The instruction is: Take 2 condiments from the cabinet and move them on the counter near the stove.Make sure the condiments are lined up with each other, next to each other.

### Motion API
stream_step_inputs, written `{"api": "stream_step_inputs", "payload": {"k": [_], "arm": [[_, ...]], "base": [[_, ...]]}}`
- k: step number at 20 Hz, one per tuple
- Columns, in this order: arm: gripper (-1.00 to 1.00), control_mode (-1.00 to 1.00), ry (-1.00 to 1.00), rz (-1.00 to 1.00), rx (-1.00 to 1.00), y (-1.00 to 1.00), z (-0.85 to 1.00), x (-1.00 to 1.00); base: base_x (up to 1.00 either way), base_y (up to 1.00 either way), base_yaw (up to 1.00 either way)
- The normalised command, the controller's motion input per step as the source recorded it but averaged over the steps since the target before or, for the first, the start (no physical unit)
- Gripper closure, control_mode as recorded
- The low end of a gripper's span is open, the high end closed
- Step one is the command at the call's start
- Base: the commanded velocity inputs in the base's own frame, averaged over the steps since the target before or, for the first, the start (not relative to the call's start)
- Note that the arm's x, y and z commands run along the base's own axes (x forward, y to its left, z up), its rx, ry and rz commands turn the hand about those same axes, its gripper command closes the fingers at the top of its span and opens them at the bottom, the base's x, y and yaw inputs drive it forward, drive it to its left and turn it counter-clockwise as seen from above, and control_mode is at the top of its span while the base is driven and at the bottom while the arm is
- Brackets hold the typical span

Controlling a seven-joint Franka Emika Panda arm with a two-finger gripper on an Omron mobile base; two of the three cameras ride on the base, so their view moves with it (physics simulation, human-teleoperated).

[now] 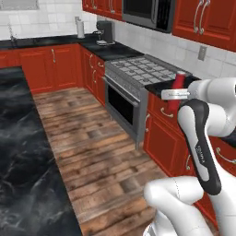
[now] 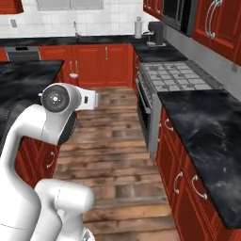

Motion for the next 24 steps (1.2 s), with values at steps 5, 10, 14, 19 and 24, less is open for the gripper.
{"api": "stream_step_inputs", "payload": {"k": [5,10,14,19,24], "arm": [[1.0,1.0,0.0,0.0,0.0,0.0,0.0,0.0],[1.0,1.0,0.0,0.0,0.0,0.0,0.0,0.0],[1.0,1.0,0.0,0.0,0.0,0.0,0.0,0.0],[1.0,1.0,0.0,0.0,0.0,0.0,0.0,0.0],[1.0,1.0,0.0,0.0,0.0,0.0,0.0,0.0]], "base": [[1.0,-0.64,0.15],[1.0,-0.68,-0.04],[1.0,0.27,-0.26],[1.0,0.95,-0.2],[1.0,0.93,-0.43]]}}
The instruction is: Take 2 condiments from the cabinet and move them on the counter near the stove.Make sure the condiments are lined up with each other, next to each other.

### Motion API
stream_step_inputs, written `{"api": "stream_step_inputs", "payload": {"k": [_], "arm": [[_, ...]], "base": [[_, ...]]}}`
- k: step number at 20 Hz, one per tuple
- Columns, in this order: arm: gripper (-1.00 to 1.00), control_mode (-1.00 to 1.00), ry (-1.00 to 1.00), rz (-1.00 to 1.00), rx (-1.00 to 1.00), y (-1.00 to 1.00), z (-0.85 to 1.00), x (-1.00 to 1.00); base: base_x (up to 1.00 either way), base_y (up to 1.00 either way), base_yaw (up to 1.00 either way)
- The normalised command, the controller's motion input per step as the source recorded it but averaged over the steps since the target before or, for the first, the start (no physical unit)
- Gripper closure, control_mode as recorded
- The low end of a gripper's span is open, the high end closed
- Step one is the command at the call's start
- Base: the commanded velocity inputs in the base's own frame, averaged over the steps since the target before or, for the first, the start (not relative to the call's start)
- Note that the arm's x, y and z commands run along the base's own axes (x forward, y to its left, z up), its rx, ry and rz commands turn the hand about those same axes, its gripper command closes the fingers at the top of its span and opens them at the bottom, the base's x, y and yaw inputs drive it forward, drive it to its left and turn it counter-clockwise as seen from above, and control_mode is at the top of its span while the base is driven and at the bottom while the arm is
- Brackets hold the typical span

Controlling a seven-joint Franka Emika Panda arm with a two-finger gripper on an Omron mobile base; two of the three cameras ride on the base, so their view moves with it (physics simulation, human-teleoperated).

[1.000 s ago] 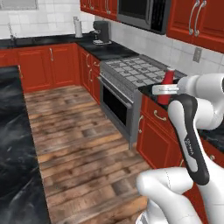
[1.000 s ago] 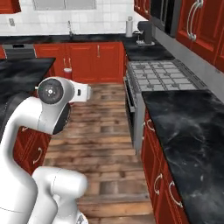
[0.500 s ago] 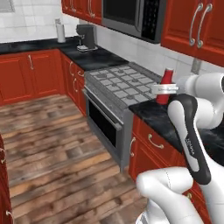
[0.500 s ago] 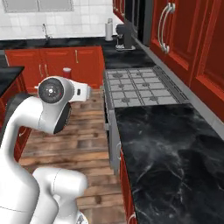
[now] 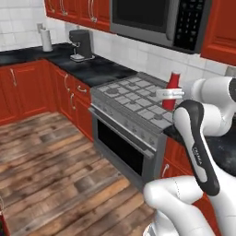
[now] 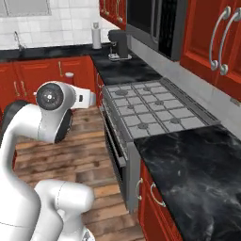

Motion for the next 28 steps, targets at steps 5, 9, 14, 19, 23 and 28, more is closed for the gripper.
{"api": "stream_step_inputs", "payload": {"k": [5,9,14,19,23,28], "arm": [[1.0,1.0,0.0,0.0,0.0,0.0,0.0,0.0],[1.0,1.0,0.0,0.0,0.0,0.0,0.0,0.0],[1.0,1.0,0.0,0.0,0.0,0.0,0.0,0.0],[1.0,1.0,0.0,0.0,0.0,0.0,0.0,0.0],[1.0,1.0,0.0,0.0,0.0,0.0,0.0,0.0],[1.0,1.0,0.0,0.0,0.0,0.0,0.0,0.0]], "base": [[0.85,0.73,-0.64],[0.64,0.59,-0.74],[0.24,0.36,-0.87],[0.14,0.77,-0.71],[0.06,1.0,-0.38],[0.38,0.88,-0.02]]}}
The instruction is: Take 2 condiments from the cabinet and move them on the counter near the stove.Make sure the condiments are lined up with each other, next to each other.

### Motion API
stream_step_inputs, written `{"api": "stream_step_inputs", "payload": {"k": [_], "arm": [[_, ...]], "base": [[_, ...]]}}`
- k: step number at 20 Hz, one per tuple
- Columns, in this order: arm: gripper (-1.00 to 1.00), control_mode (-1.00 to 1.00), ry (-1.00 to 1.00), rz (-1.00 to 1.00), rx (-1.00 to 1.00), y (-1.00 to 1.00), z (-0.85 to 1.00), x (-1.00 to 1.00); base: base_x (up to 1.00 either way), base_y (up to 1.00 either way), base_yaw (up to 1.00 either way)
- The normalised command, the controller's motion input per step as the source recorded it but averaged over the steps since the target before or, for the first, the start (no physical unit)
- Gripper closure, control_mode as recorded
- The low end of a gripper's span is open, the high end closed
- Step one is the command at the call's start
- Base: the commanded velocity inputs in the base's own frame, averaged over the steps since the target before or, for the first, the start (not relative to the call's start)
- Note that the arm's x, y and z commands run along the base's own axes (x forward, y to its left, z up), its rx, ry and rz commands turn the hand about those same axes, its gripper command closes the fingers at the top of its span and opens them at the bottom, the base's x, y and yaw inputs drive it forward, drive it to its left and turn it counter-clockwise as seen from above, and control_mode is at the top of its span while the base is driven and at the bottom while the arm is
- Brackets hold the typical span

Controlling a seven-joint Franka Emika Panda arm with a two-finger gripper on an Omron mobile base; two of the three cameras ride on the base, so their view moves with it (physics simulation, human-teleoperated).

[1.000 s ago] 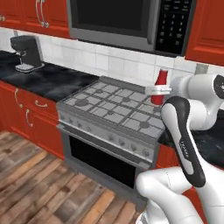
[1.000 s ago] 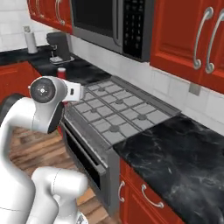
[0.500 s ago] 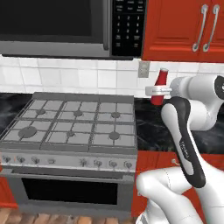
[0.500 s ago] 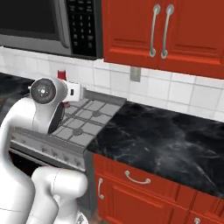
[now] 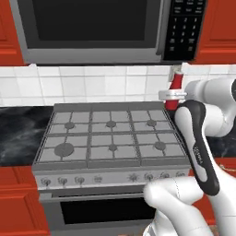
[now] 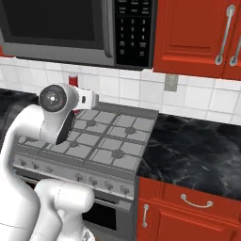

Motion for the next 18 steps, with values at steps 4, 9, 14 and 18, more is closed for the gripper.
{"api": "stream_step_inputs", "payload": {"k": [4,9,14,18], "arm": [[1.0,1.0,0.0,0.0,0.0,0.0,0.0,0.0],[1.0,1.0,0.0,0.0,0.0,0.0,0.0,0.0],[1.0,1.0,0.0,0.0,0.0,0.0,0.0,0.0],[1.0,1.0,0.0,0.0,0.0,0.0,0.0,0.0]], "base": [[0.86,0.43,0.04],[0.92,-0.01,0.01],[0.66,-0.01,0.0],[0.1,0.0,-0.03]]}}
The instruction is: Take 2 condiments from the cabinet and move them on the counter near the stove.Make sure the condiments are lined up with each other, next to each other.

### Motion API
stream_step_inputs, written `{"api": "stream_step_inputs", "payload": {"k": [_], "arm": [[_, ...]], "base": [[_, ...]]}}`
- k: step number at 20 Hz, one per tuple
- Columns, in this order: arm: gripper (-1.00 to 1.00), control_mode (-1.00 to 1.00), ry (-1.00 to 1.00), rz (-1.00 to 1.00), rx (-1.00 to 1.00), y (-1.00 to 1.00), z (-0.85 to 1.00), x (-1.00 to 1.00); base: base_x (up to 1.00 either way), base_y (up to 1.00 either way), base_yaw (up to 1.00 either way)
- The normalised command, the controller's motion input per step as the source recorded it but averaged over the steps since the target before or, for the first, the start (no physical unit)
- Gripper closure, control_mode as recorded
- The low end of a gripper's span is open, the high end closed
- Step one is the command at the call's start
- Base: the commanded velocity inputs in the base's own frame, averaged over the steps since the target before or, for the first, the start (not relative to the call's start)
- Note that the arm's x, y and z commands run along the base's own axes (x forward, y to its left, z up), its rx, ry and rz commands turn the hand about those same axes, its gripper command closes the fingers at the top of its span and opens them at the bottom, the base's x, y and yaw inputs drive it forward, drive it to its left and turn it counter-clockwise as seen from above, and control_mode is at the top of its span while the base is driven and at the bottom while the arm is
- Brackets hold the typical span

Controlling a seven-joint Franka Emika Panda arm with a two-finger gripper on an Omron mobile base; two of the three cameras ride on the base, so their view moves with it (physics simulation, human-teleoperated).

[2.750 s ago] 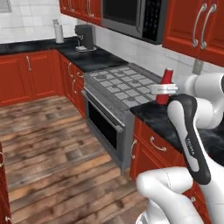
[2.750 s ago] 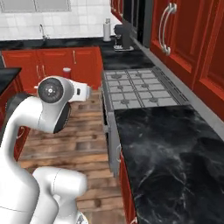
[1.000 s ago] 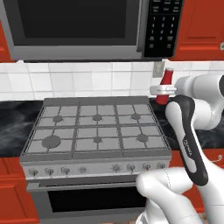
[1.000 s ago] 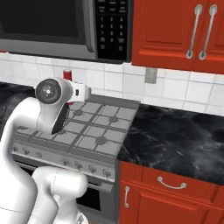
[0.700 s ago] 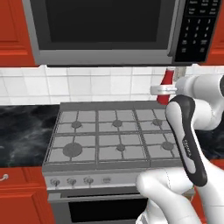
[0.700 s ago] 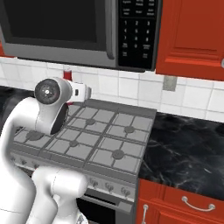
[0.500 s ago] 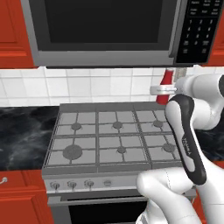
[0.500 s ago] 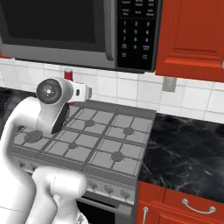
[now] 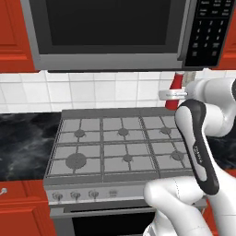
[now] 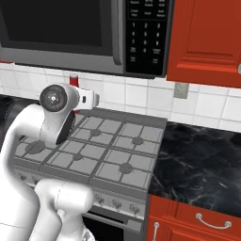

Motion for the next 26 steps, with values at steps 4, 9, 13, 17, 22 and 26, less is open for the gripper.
{"api": "stream_step_inputs", "payload": {"k": [4,9,13,17,22,26], "arm": [[1.0,1.0,0.0,0.0,0.0,0.0,0.0,0.0],[1.0,-1.0,0.02,0.09,0.0,-0.75,-0.31,0.0],[1.0,-1.0,0.08,0.24,0.0,-0.9,-0.55,0.01],[1.0,-1.0,0.06,0.42,-0.01,-0.79,-0.76,0.16],[1.0,-1.0,0.01,0.48,-0.16,-0.74,-0.89,0.23],[1.0,-1.0,0.01,0.35,-0.19,-0.46,-0.68,0.21]], "base": [[0.0,-0.03,0.0],[0.0,-0.09,0.0],[0.0,0.0,0.0],[0.0,0.0,0.0],[0.0,0.0,0.0],[0.0,0.0,0.0]]}}
